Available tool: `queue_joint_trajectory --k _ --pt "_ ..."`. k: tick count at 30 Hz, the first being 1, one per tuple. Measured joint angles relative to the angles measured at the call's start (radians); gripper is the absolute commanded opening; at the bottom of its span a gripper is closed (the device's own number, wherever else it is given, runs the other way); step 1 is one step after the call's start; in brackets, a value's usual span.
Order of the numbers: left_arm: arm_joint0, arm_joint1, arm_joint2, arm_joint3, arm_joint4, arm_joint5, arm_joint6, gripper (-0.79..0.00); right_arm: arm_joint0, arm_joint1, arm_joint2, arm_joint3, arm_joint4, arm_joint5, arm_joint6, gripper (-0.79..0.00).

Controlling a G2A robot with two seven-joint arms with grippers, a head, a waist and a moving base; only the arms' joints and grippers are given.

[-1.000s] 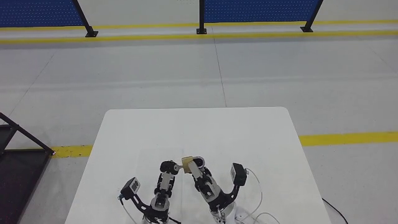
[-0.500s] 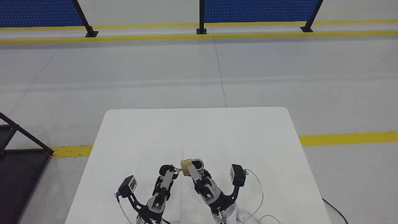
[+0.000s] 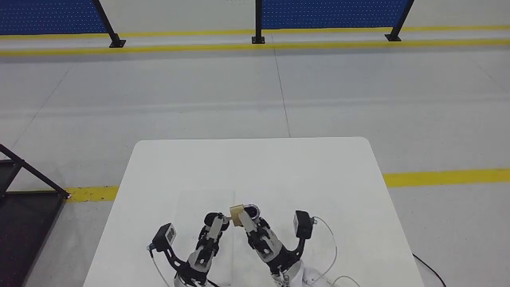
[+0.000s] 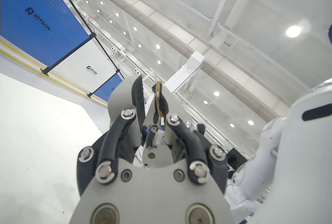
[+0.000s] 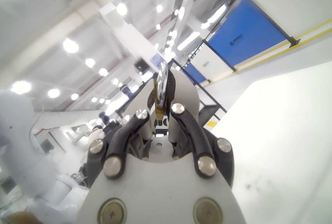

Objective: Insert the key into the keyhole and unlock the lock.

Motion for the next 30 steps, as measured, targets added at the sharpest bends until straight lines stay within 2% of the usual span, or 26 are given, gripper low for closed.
queue_joint_trajectory --k 14,21,30 --pt "0.007 -0.004 -0.024 0.001 0.092 0.007 0.026 -0.785 -0.001 0.004 -0.002 -0.004 -0.013 0.022 0.018 -0.785" --pt "0.01 -0.011 -0.032 0.007 0.229 0.04 0.112 -0.785 -0.005 0.007 0.0 -0.008 -0.012 0.023 0.023 -0.785" --pt "0.003 -0.016 -0.018 0.026 0.31 0.055 0.177 -0.785 -0.009 0.011 0.001 -0.015 -0.012 0.028 0.034 -0.785"
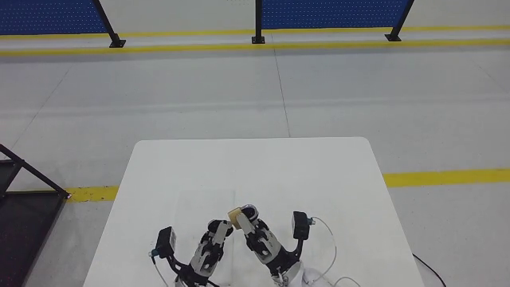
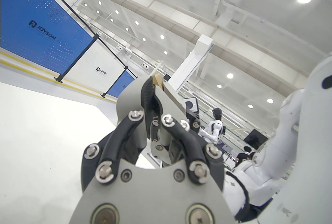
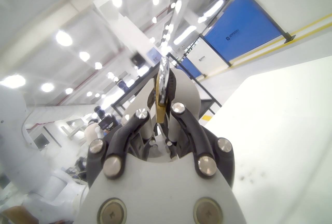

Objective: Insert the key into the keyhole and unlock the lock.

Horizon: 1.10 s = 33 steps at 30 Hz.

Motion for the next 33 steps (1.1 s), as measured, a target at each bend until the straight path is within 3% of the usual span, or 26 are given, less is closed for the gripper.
queue_joint_trajectory --k 3,6,9,16,19,26,27,28,33 --pt "0.002 -0.001 0.005 0.002 0.004 -0.002 0.017 -0.785 -0.002 0.001 0.001 -0.003 0.0 0.001 -0.003 -0.785" --pt "0.002 0.0 0.008 0.003 -0.009 -0.011 0.015 -0.563 -0.004 0.002 0.003 -0.005 -0.001 0.001 -0.005 -0.785" --pt "0.003 0.002 0.005 0.004 -0.026 -0.021 -0.001 -0.511 -0.006 0.003 0.004 -0.007 -0.002 -0.001 -0.007 -0.785" --pt "0.007 0.006 -0.004 0.001 -0.039 -0.026 -0.024 -0.545 -0.009 0.004 0.007 -0.011 -0.001 -0.003 -0.01 -0.785" --pt "0.007 0.007 -0.006 0.002 -0.04 -0.028 -0.035 -0.622 -0.01 0.005 0.007 -0.011 -0.001 -0.003 -0.01 -0.785" --pt "0.007 0.009 -0.006 0.002 -0.038 -0.026 -0.049 -0.653 -0.009 0.005 0.006 -0.012 -0.001 0.0 -0.005 -0.785" --pt "0.006 0.009 -0.006 0.002 -0.037 -0.025 -0.052 -0.754 -0.009 0.005 0.006 -0.012 -0.001 0.0 -0.005 -0.785" --pt "0.006 0.009 -0.006 0.003 -0.036 -0.024 -0.055 -0.785 -0.009 0.005 0.006 -0.011 -0.001 0.0 -0.004 -0.785" --pt "0.005 0.011 -0.009 -0.003 -0.023 -0.013 -0.059 -0.785 -0.01 0.005 0.006 -0.011 -0.003 -0.001 -0.004 -0.785"
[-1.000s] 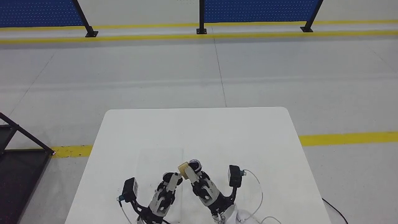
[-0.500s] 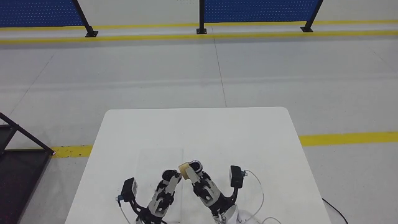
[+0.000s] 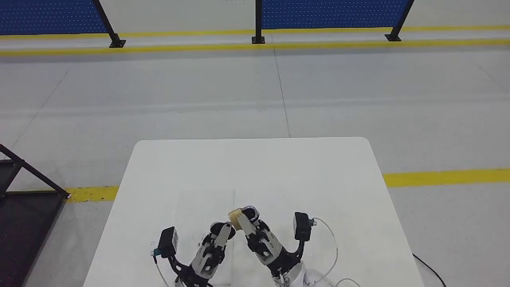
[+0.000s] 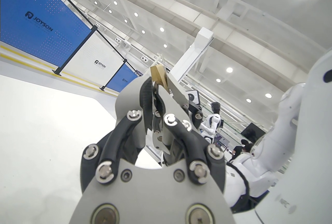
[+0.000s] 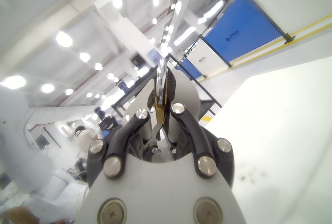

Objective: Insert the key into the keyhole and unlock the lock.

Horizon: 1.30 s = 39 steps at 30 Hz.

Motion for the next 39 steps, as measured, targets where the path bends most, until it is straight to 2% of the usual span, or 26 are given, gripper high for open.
queue_joint_trajectory --k 7,11,18,24,30,39 --pt "0.001 0.0 -0.007 -0.012 0.073 0.022 0.053 -0.785 -0.004 0.002 0.002 -0.002 -0.007 0.001 0.003 -0.785" --pt "0.0 -0.001 -0.015 -0.018 0.177 0.077 0.136 -0.785 -0.006 0.003 0.004 -0.004 -0.005 0.002 0.005 -0.785" --pt "-0.018 -0.004 0.007 0.023 0.41 0.236 0.348 -0.785 -0.009 0.004 0.006 -0.009 -0.005 0.001 0.006 -0.785" --pt "-0.04 -0.003 0.027 0.065 0.523 0.356 0.464 -0.785 -0.012 0.006 0.008 -0.012 -0.006 -0.002 0.006 -0.785" --pt "-0.066 -0.003 0.044 0.101 0.597 0.492 0.551 -0.785 -0.014 0.007 0.009 -0.015 -0.009 -0.002 0.011 -0.785" --pt "-0.093 -0.001 0.059 0.133 0.668 0.666 0.604 -0.785 -0.018 0.009 0.011 -0.019 -0.019 0.007 0.024 -0.785"
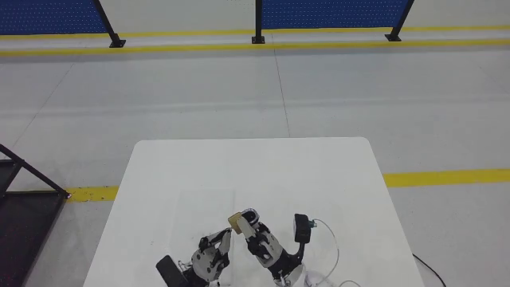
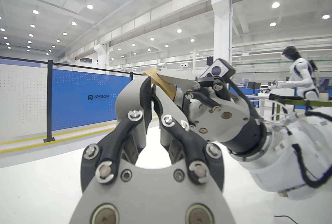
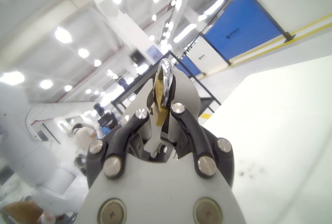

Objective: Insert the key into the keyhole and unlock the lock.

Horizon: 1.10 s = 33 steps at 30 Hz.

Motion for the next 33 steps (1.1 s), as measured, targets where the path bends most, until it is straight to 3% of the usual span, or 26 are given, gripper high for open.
queue_joint_trajectory --k 15,29,30,31,32,33 --pt "-0.014 0.013 -0.038 0.001 0.128 0.284 0.035 -0.785 -0.002 0.002 0.001 -0.004 0.003 0.003 0.009 -0.785" --pt "-0.021 0.027 -0.05 0.006 0.178 0.336 0.045 -0.785 -0.005 0.002 0.003 -0.006 0.004 -0.004 0.004 -0.785" --pt "-0.022 0.028 -0.05 0.006 0.174 0.336 0.047 -0.73 -0.005 0.003 0.003 -0.006 0.004 -0.005 0.003 -0.785" --pt "-0.021 0.029 -0.049 0.007 0.17 0.335 0.05 -0.582 -0.005 0.003 0.003 -0.006 0.005 -0.005 0.003 -0.785" --pt "-0.021 0.029 -0.047 0.007 0.165 0.331 0.052 -0.169 -0.006 0.003 0.004 -0.006 0.005 -0.005 0.003 -0.785" --pt "-0.021 0.029 -0.046 0.007 0.156 0.326 0.055 0.0 -0.006 0.003 0.004 -0.006 0.004 -0.005 0.003 -0.785"
